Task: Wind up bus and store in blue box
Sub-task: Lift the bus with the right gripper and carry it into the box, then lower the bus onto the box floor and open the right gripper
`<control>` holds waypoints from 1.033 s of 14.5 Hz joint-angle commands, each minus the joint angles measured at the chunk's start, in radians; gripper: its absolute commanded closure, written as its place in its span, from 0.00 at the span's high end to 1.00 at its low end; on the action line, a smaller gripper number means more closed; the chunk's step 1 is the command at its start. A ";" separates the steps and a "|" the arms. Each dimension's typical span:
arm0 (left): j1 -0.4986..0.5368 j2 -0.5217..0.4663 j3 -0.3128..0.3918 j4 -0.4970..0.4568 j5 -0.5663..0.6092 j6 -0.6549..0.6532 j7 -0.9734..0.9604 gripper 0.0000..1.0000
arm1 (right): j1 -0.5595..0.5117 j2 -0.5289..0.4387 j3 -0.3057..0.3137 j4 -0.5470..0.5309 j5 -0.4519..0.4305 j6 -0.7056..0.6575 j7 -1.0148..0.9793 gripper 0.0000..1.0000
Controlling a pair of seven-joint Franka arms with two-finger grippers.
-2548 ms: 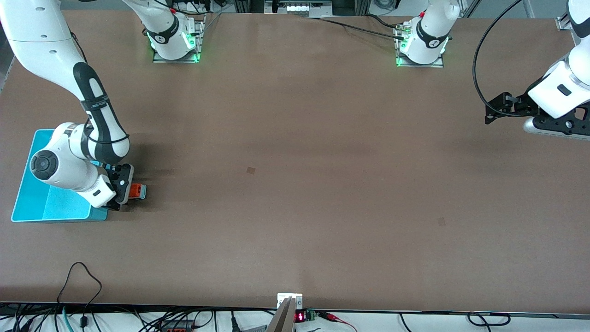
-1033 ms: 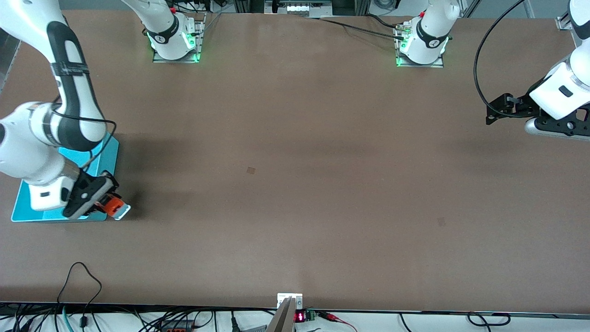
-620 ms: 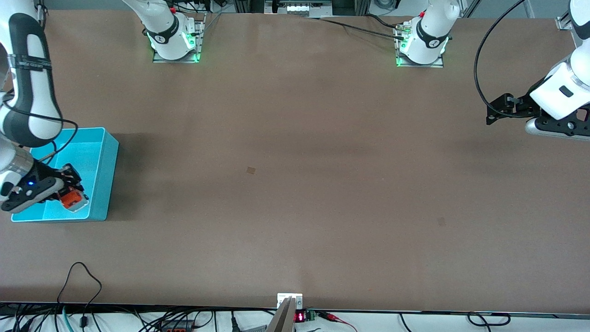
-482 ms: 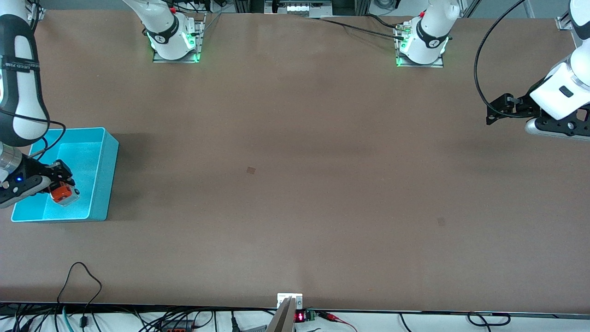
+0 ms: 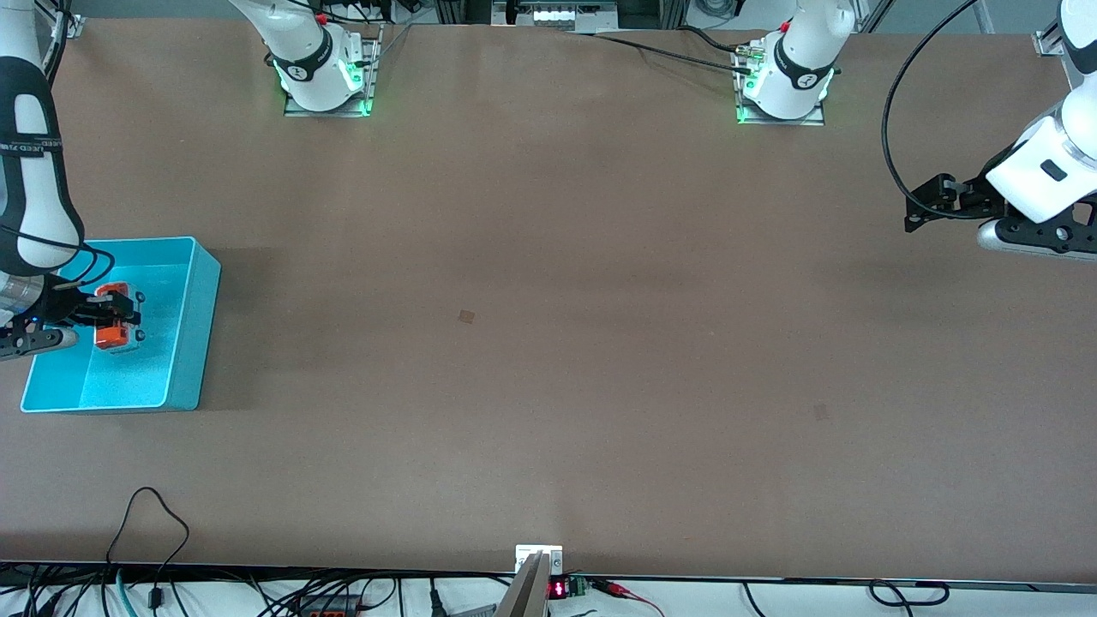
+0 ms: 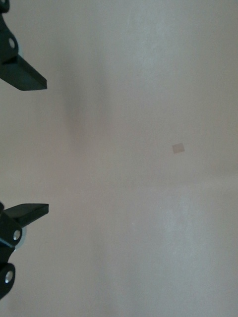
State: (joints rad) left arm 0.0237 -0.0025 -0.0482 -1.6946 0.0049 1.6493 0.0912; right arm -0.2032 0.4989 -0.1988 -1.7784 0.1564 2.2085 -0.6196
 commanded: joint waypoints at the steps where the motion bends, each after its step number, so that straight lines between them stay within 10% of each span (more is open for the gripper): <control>1: 0.004 0.015 0.001 0.027 -0.016 -0.009 0.005 1.00 | -0.019 0.026 0.010 -0.003 0.003 0.043 0.037 0.00; 12: 0.005 0.018 0.001 0.027 -0.016 -0.009 0.007 1.00 | -0.036 0.141 0.010 -0.004 0.014 0.154 0.050 0.20; 15: 0.005 0.019 0.001 0.027 -0.016 -0.009 0.009 1.00 | -0.038 0.148 0.010 -0.003 0.017 0.158 0.041 0.46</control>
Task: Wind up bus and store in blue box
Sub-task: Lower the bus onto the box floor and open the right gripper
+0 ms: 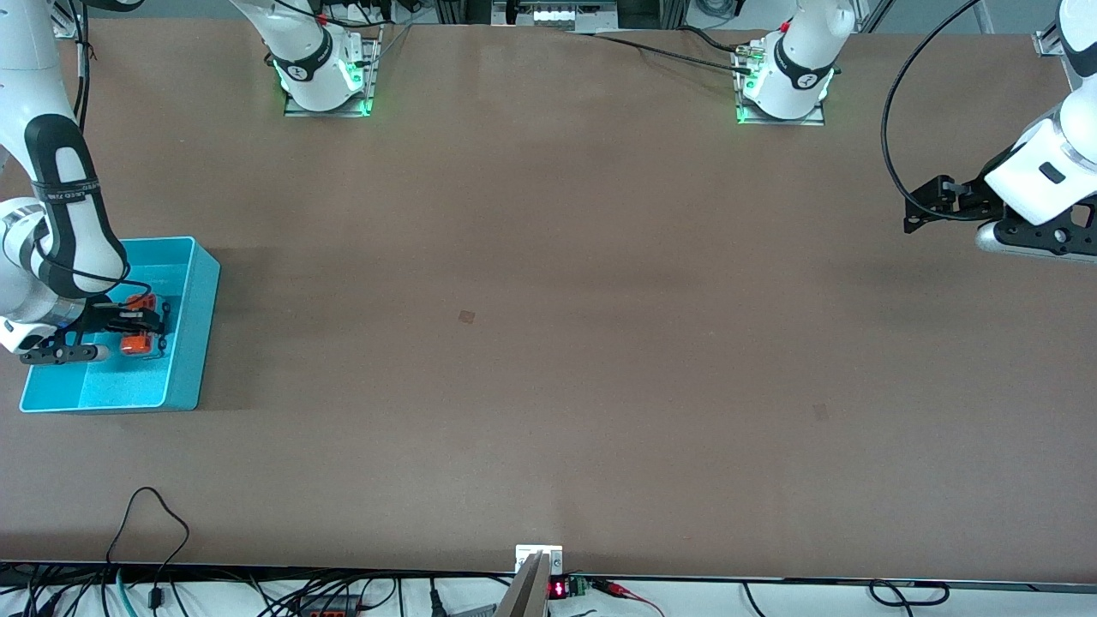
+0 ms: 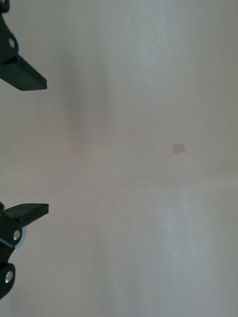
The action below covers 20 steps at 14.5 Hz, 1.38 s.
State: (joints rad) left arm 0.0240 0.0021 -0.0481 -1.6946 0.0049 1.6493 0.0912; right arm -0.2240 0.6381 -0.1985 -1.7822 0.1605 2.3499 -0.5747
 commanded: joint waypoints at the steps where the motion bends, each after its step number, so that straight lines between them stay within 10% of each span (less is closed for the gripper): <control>1: 0.005 0.015 0.001 0.027 -0.016 -0.009 0.009 1.00 | -0.015 0.009 0.010 0.000 0.014 0.020 -0.005 0.49; 6: 0.005 0.015 0.001 0.027 -0.016 -0.008 0.009 1.00 | -0.018 -0.003 0.010 -0.002 0.013 -0.004 -0.013 0.69; 8: 0.005 0.015 0.001 0.027 -0.016 -0.008 0.009 1.00 | -0.024 -0.006 0.011 -0.002 0.014 -0.017 -0.022 1.00; 20: 0.005 0.015 0.001 0.027 -0.016 -0.008 0.009 1.00 | -0.009 -0.208 0.103 0.032 0.053 -0.118 0.030 1.00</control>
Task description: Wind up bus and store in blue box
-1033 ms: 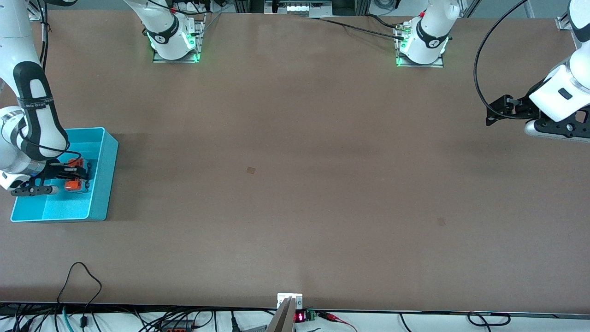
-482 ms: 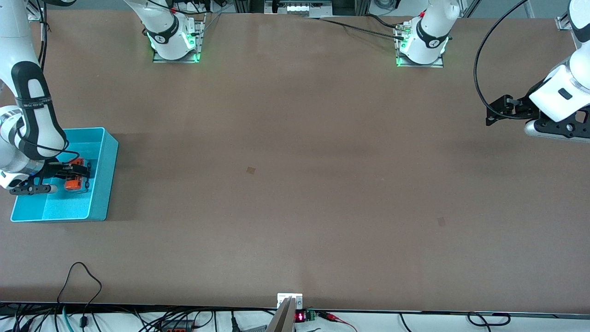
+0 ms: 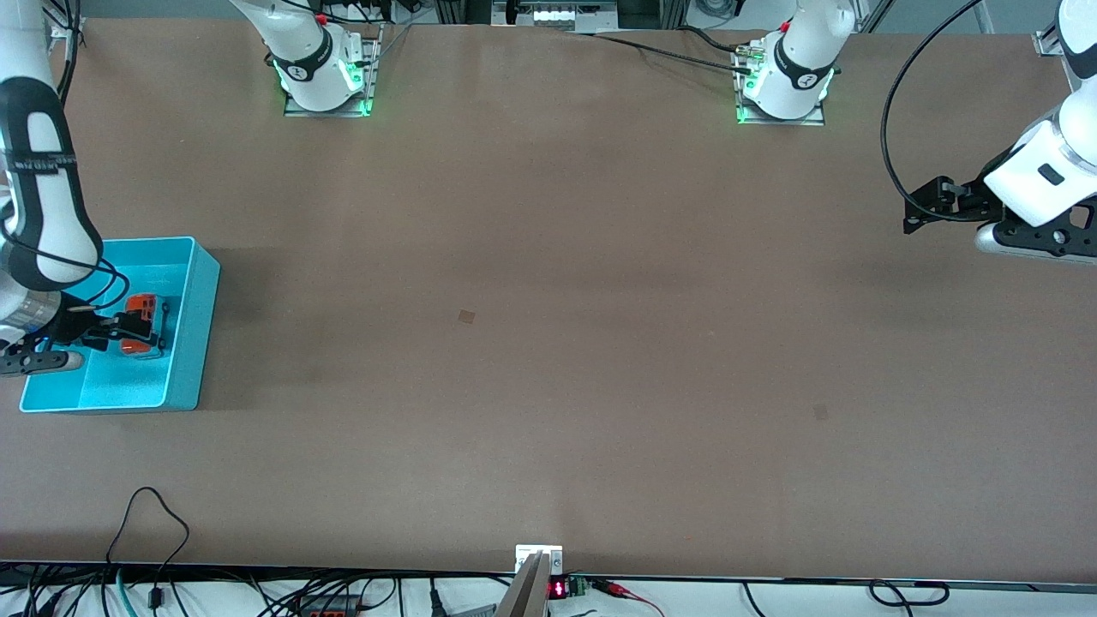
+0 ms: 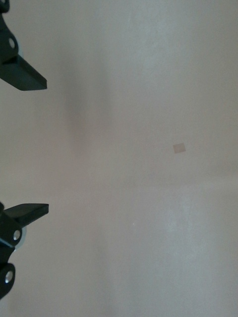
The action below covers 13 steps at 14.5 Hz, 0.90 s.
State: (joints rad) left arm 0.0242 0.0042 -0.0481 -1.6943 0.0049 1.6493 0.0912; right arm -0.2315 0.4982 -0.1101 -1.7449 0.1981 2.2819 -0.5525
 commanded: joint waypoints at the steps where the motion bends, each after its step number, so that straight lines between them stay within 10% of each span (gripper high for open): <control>1: 0.005 0.013 0.001 0.028 -0.016 -0.008 0.009 1.00 | 0.001 -0.090 0.023 0.008 0.014 -0.085 0.008 1.00; 13: 0.005 0.013 0.001 0.028 -0.016 -0.008 0.009 1.00 | 0.337 -0.329 0.007 0.105 -0.135 -0.445 0.653 1.00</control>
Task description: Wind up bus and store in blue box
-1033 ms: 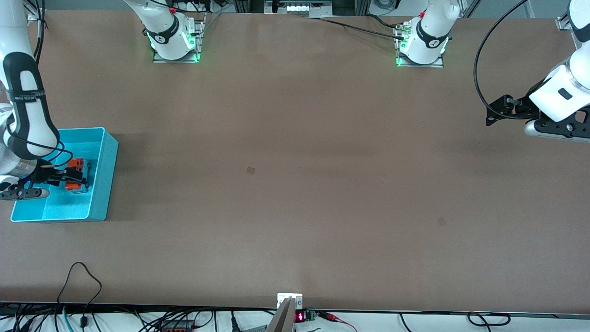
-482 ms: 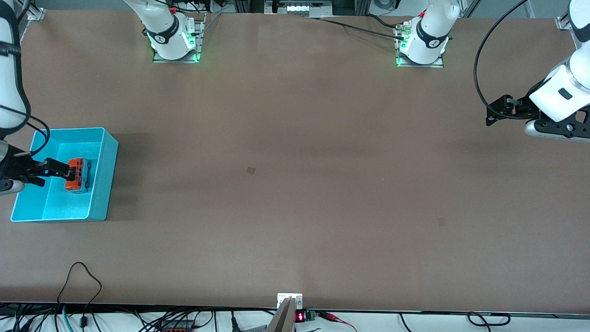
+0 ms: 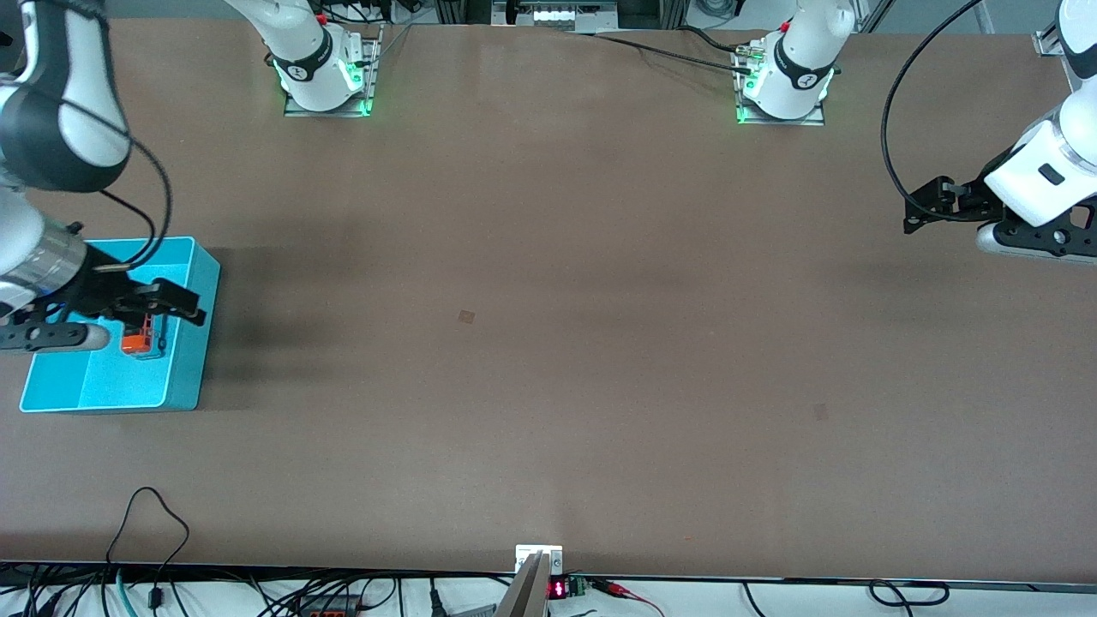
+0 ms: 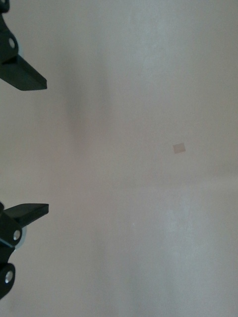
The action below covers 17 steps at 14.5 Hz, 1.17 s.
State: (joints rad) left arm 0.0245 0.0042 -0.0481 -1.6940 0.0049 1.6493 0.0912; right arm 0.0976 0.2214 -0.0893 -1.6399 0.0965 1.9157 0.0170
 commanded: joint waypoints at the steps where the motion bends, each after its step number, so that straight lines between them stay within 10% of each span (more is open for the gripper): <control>1: 0.005 0.013 0.001 0.027 -0.016 -0.008 0.008 1.00 | -0.016 -0.069 -0.004 0.003 -0.034 -0.136 0.089 1.00; 7: 0.005 0.013 0.001 0.028 -0.016 -0.008 0.008 1.00 | -0.153 -0.103 0.054 0.097 -0.046 -0.237 0.067 1.00; 17: 0.005 0.013 0.001 0.028 -0.016 -0.008 0.009 1.00 | -0.141 -0.215 0.063 -0.054 -0.073 -0.232 0.006 1.00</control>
State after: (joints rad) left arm 0.0248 0.0047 -0.0476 -1.6935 0.0049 1.6493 0.0912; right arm -0.0458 0.0351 -0.0418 -1.6564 0.0366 1.6590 0.0334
